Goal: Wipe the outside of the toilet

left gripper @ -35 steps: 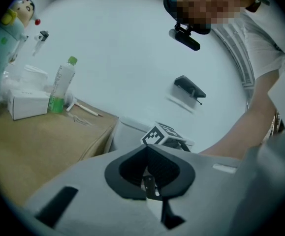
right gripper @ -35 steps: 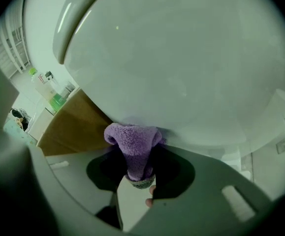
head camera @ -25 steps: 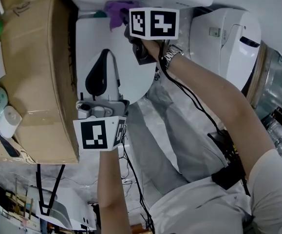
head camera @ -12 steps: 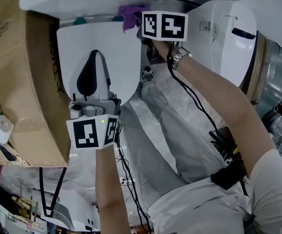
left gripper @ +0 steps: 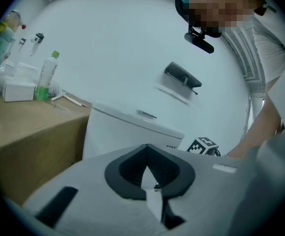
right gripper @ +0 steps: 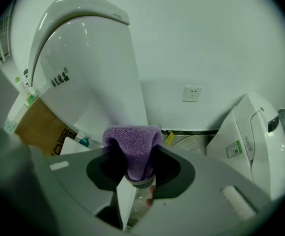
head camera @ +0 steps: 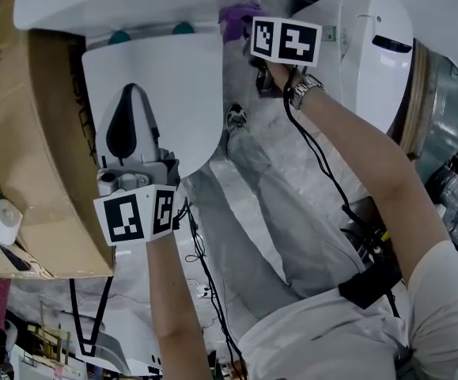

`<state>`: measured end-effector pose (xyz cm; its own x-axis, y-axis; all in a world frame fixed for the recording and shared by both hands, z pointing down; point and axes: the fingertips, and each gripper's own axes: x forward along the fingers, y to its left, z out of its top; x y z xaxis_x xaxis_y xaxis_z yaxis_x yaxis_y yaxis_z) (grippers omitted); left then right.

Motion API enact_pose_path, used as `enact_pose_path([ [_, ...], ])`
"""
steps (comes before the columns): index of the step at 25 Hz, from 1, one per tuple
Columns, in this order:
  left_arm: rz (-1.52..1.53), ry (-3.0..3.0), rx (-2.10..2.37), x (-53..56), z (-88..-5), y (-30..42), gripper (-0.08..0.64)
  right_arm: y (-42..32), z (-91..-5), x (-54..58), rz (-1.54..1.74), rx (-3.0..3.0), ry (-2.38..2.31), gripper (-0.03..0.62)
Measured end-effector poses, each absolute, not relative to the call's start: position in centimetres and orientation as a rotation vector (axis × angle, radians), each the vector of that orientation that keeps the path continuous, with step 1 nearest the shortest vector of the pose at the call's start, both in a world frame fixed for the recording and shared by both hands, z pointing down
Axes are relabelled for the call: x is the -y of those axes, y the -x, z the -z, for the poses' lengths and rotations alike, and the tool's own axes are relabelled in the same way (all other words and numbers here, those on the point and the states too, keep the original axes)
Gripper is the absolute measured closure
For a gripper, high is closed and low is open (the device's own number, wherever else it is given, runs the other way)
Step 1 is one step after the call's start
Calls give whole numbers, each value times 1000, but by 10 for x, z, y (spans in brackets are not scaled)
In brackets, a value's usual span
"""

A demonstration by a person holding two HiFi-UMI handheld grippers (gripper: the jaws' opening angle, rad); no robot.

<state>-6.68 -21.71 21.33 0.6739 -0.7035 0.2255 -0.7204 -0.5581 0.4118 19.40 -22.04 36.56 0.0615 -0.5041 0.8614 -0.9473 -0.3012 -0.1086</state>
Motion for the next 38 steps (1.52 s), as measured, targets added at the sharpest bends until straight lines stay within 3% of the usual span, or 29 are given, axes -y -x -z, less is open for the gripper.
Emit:
enact_pose_path([
  [8,-67,-2390,1145,241,-219,103,554,-108,-388,208,-1304,1471,-1724,454],
  [24,5,-2308,1190,271,-230,175,554,97,-421,327,-1312,1683,-1571,454],
  [38,-14,-2323,1207,260,-234,191,554,58,-433,337,-1287,1587,-1651,454],
])
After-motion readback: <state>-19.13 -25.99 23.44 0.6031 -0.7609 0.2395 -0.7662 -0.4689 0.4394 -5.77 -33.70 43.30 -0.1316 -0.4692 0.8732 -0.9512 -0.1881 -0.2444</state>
